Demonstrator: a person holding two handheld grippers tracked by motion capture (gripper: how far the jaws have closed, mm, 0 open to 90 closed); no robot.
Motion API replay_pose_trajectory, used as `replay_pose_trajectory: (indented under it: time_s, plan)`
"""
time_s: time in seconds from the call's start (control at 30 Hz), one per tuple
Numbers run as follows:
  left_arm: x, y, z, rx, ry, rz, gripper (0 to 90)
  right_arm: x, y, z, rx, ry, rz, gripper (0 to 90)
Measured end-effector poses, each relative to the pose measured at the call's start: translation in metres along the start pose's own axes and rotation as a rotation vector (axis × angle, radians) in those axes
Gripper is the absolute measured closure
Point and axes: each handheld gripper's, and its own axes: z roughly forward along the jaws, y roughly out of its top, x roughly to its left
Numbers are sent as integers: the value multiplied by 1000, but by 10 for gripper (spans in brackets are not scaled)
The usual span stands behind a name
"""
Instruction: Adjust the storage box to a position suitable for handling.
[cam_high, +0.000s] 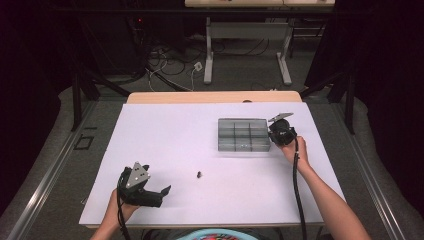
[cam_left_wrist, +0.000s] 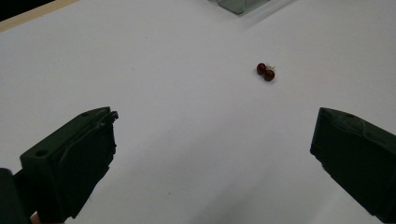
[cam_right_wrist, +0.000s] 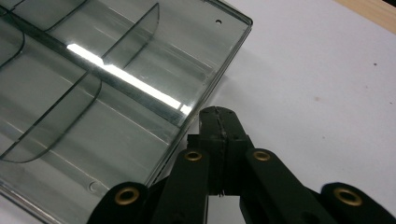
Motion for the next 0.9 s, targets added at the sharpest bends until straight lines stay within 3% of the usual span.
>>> replay_pose_trajectory:
  time_s: [0.2, 0.3, 0.67, 0.9]
  plan:
    - [0, 0, -1, 2, 0, 1, 0, 9, 3, 2, 3, 19, -22, 900]
    - [0, 0, 1, 2, 3, -1, 0, 14, 7, 2, 3, 25, -56, 900]
    - [1, 0, 0, -1, 10, 3, 0, 29, 18, 9, -32, 55, -64, 900]
    - [0, 0, -3, -5, 5, 5, 0, 37, 22, 11, -12, 53, -74, 900]
